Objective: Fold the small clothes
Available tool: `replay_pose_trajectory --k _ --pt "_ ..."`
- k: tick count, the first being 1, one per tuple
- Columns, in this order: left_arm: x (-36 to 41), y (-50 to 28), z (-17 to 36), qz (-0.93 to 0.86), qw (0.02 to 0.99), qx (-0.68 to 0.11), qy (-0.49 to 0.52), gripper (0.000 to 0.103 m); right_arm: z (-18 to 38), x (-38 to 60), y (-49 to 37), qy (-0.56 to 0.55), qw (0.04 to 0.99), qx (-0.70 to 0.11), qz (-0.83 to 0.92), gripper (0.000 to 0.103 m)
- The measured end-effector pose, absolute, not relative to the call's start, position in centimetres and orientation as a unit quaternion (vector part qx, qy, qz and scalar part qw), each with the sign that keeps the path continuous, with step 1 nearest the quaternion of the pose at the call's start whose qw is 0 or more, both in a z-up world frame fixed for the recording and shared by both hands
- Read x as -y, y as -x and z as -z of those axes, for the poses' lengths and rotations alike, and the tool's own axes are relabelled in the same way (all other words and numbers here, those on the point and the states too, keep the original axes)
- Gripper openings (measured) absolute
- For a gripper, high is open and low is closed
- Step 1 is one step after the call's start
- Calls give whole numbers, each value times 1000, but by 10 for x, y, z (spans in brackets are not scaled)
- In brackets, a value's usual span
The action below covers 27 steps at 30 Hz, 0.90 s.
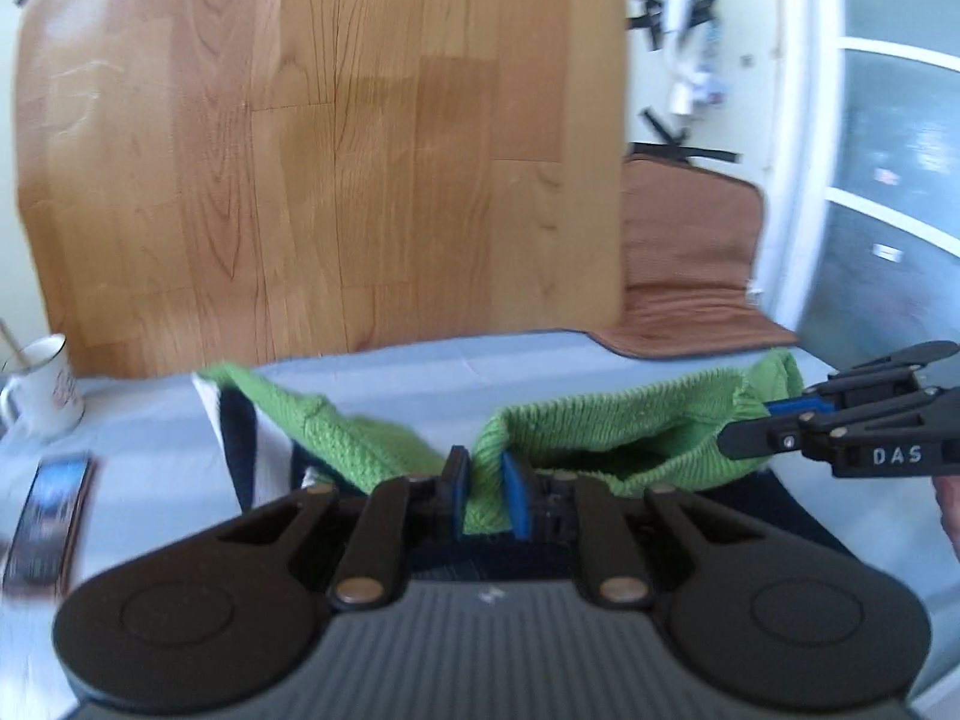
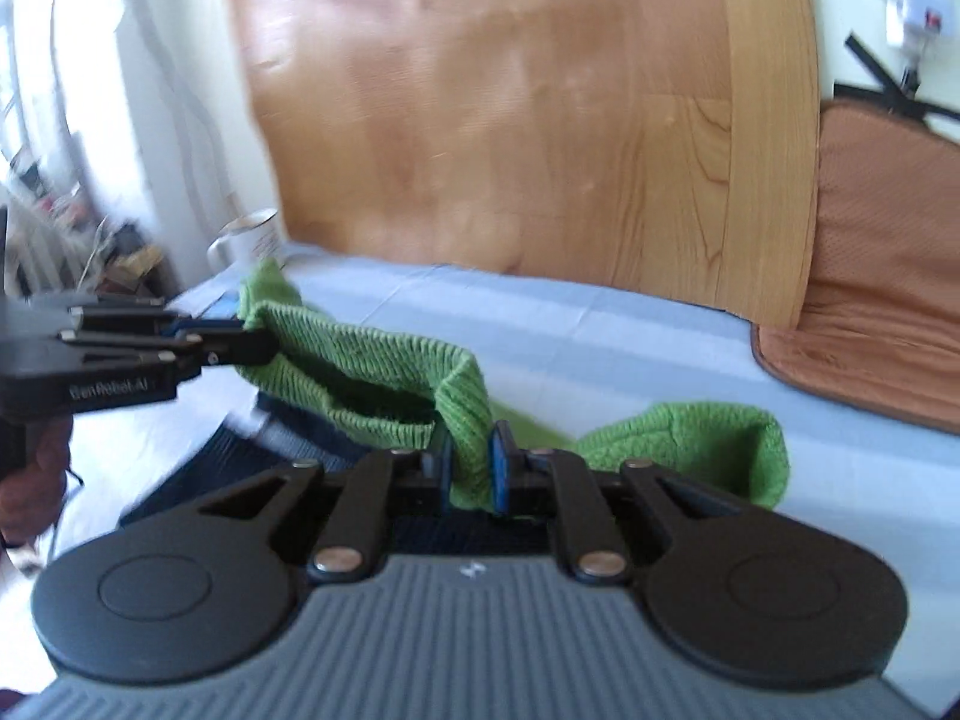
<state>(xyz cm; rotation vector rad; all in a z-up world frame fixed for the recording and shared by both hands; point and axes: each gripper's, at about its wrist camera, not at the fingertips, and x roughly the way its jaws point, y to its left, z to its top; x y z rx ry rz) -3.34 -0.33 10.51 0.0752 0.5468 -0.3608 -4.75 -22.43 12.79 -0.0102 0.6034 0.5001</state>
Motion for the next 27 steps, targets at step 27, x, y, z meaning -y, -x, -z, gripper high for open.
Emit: replay_pose_trajectory --k 27 --pt "-47 32 -68 133 938 -313 72 25 -80 226 67 -98 939 -283 -168 42"
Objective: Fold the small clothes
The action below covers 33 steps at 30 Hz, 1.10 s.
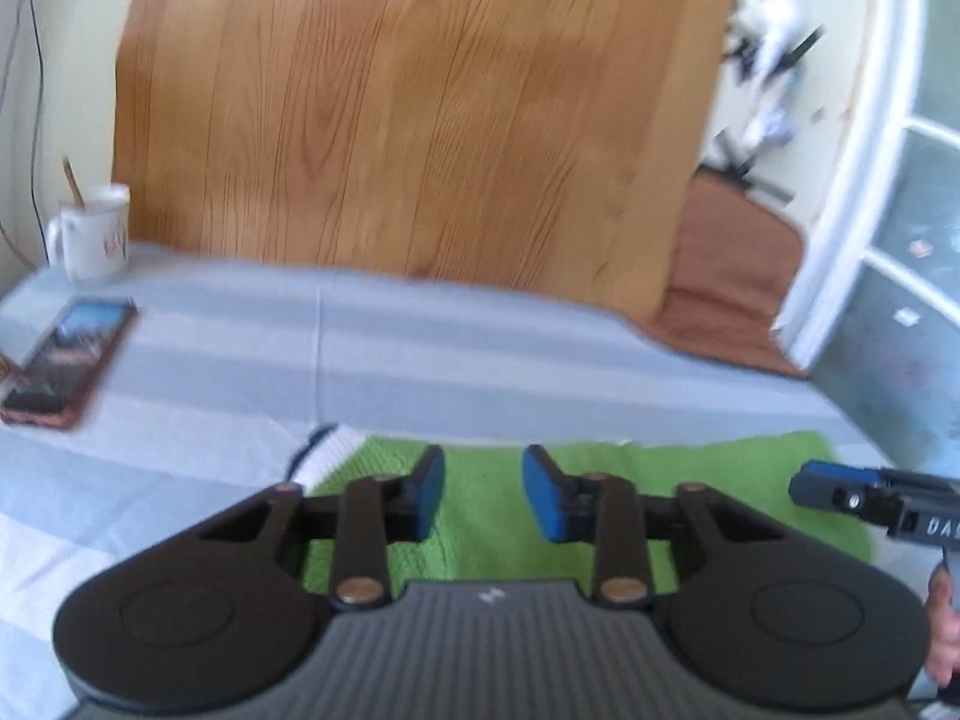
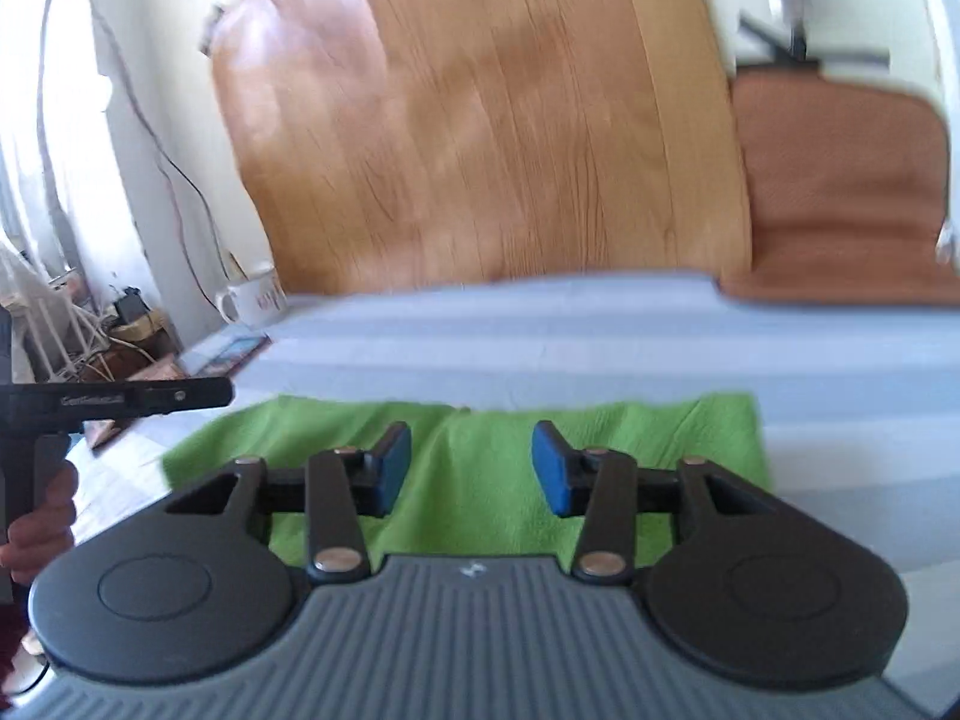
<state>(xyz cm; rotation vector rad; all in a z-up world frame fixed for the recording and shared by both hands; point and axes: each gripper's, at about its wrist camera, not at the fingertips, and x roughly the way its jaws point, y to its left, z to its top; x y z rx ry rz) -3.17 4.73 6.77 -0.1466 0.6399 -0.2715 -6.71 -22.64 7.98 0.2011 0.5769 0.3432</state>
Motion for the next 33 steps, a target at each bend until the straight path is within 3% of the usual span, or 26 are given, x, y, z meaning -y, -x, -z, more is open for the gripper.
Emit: replay_pose_trajectory --k 3,6,7,19,25,29,33 --pt "-32 19 -38 95 933 -344 43 19 -52 246 56 -36 949 -307 -67 23" --pt "-22 25 -25 64 944 -325 8 16 -38 284 63 -107 948 -295 -59 22" --pt "-17 27 -23 54 946 -320 -4 16 -37 289 65 -113 947 -296 -44 11" --pt "-1 32 -21 26 951 -305 -36 16 -34 287 71 -139 949 -280 -30 12" --pt "-2 33 -21 27 952 -303 -33 16 -39 286 89 -151 945 -286 -41 20" --pt "-2 33 -21 26 952 -302 -32 16 -54 288 107 -154 950 -268 -46 37" --pt "-2 35 -20 24 954 -297 -30 16 -67 282 122 -135 962 -233 -51 43"
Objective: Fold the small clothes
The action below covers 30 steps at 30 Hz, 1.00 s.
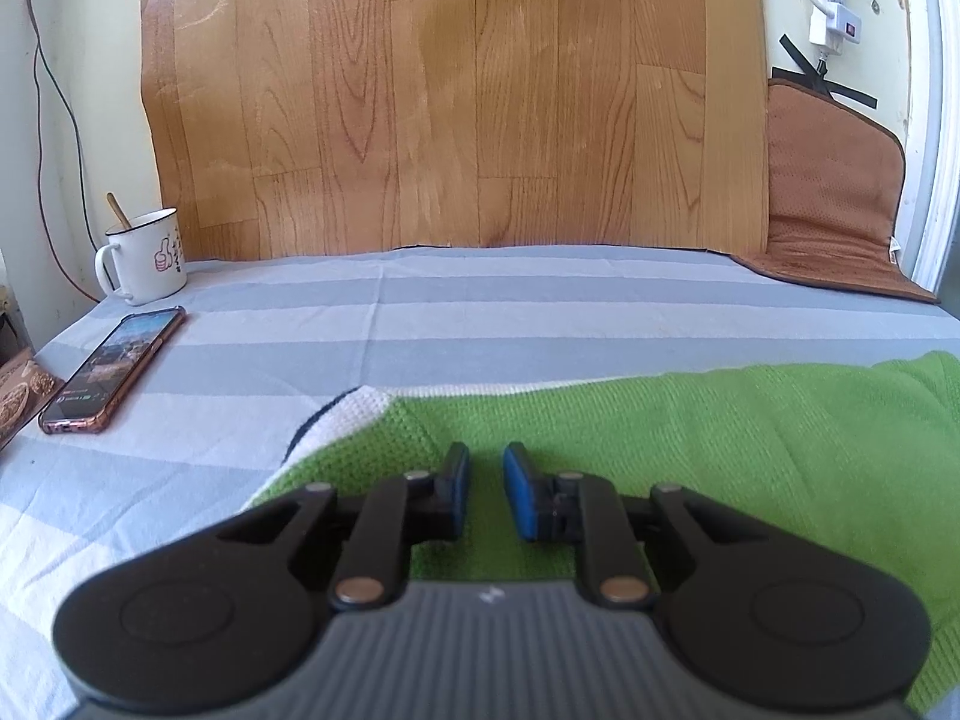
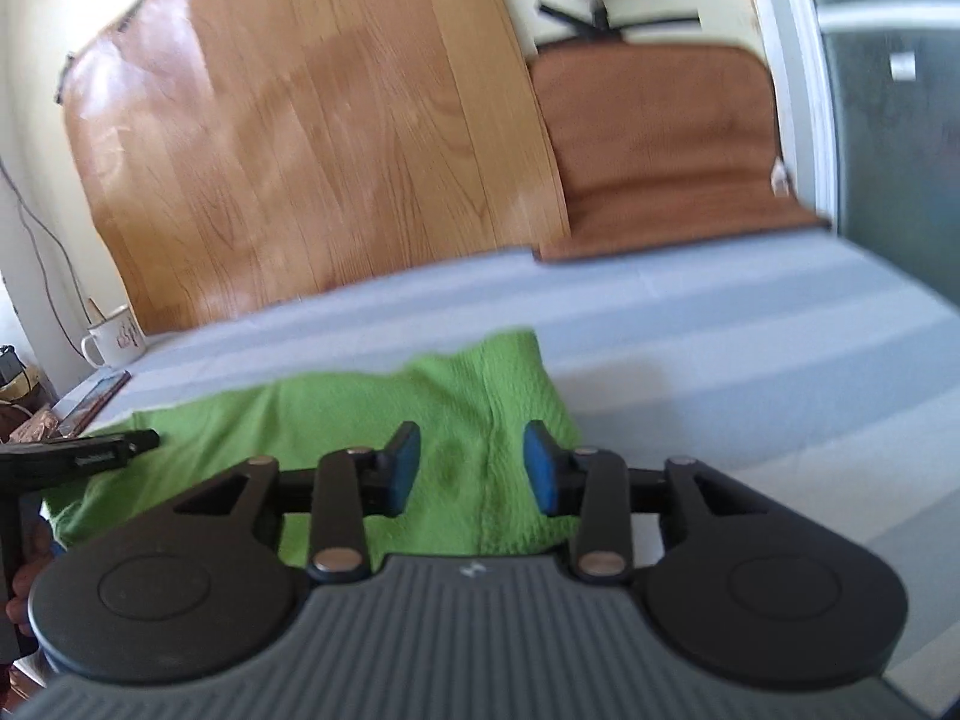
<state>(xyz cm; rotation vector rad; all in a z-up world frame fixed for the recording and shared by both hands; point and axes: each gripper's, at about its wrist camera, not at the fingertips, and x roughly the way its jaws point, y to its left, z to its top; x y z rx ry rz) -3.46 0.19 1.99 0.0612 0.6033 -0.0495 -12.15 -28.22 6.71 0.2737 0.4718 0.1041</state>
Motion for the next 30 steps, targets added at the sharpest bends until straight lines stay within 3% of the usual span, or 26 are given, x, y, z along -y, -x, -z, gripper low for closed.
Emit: replay_pose_trajectory --k 3,6,11,16,21,30 --pt "-2 37 -18 25 956 -290 -31 16 -60 281 118 -131 960 -242 -55 45" --pt "-1 39 -17 28 958 -283 -36 16 -35 287 102 -161 939 -300 -46 46" --pt "-5 42 -15 38 962 -269 -35 17 -36 287 102 -172 938 -298 -46 46" --pt "-10 44 -15 59 962 -266 -19 25 -38 274 101 -134 943 -303 -31 47" --pt "-10 46 -16 84 961 -262 -13 41 -47 273 105 -143 943 -302 -3 47" --pt "-20 47 -19 119 958 -259 22 50 -88 246 101 -120 968 -219 25 47"
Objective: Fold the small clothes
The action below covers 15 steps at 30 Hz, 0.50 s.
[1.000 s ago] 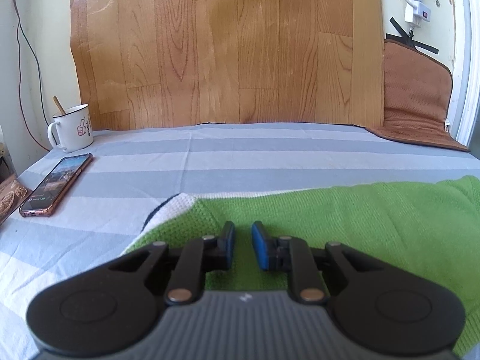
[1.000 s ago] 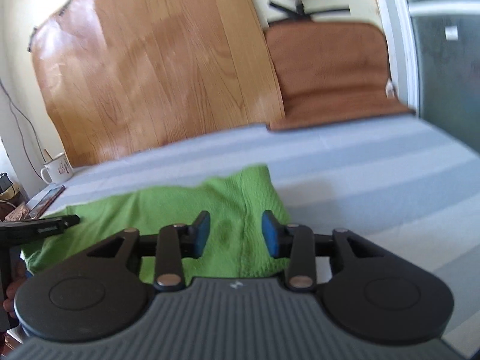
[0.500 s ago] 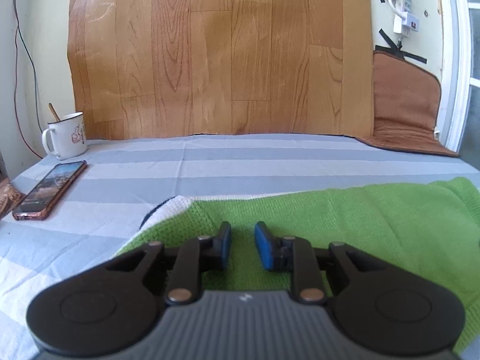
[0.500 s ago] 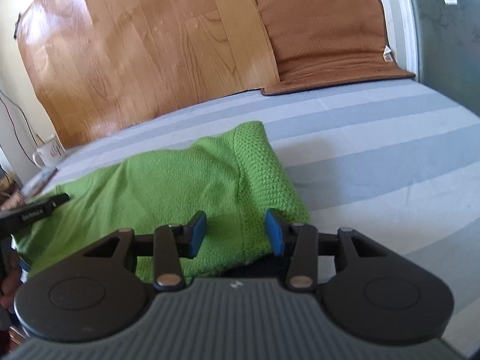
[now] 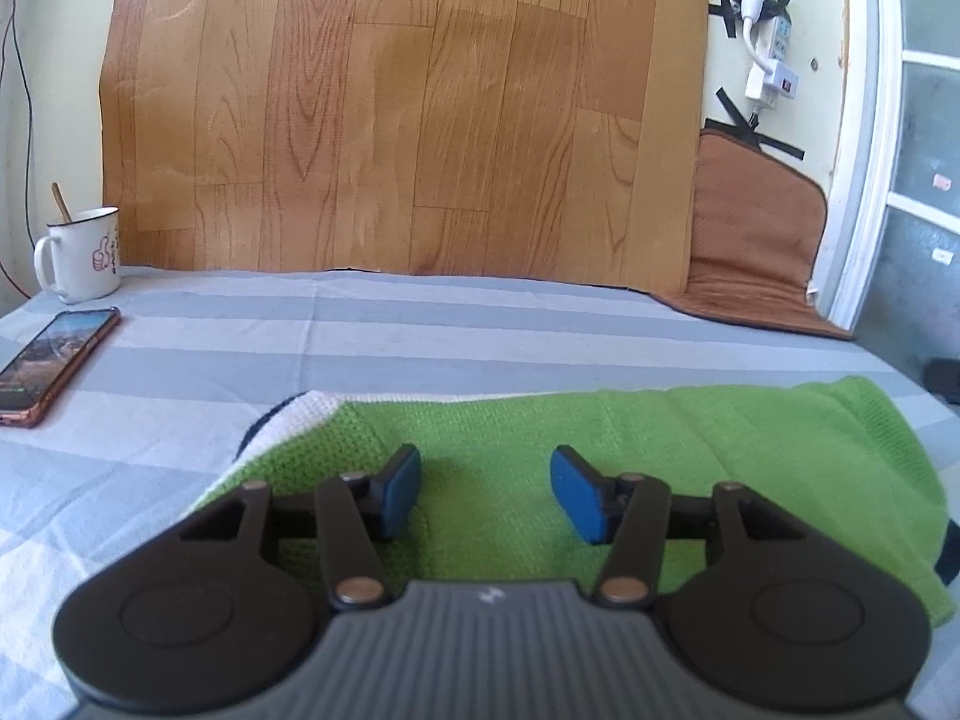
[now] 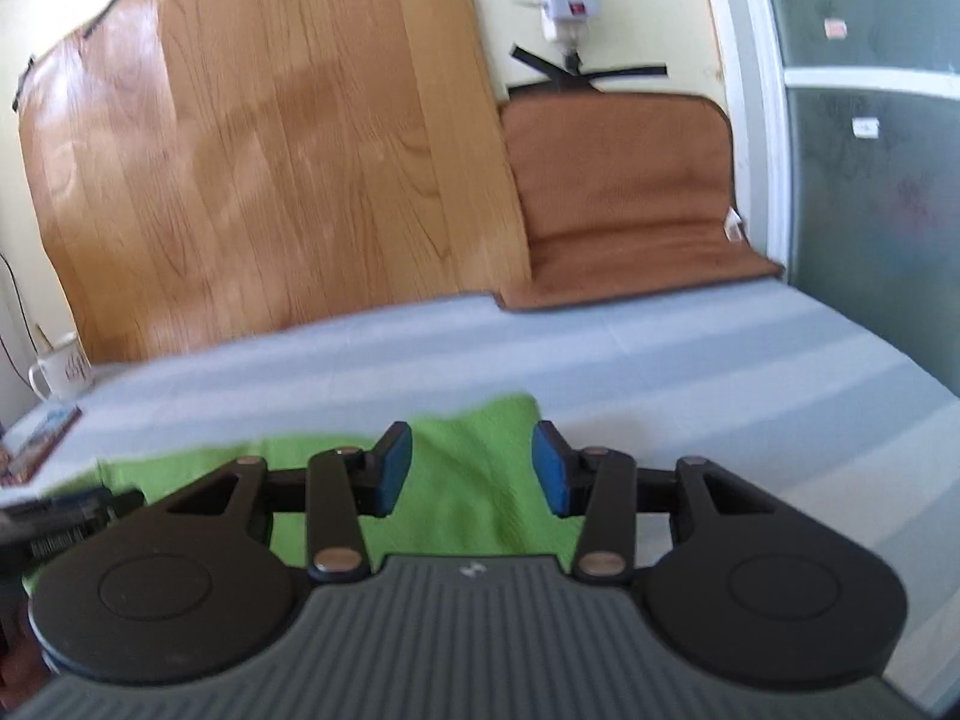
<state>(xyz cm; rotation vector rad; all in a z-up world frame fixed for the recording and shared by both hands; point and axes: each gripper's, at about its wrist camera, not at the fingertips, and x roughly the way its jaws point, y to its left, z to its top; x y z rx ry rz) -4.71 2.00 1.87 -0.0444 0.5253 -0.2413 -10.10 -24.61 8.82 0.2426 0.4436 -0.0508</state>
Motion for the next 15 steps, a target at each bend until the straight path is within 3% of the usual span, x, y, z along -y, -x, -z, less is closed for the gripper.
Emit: replay_pose_trajectory --k 6,10,15 --pt "-24 48 -20 126 957 -258 38 52 -74 221 74 -120 957 -264 -12 47" --pt "-25 48 -20 131 956 -258 46 52 -50 226 55 -108 934 -337 49 48" --pt "-26 48 -20 138 954 -260 55 55 -48 238 57 -144 931 -330 55 47"
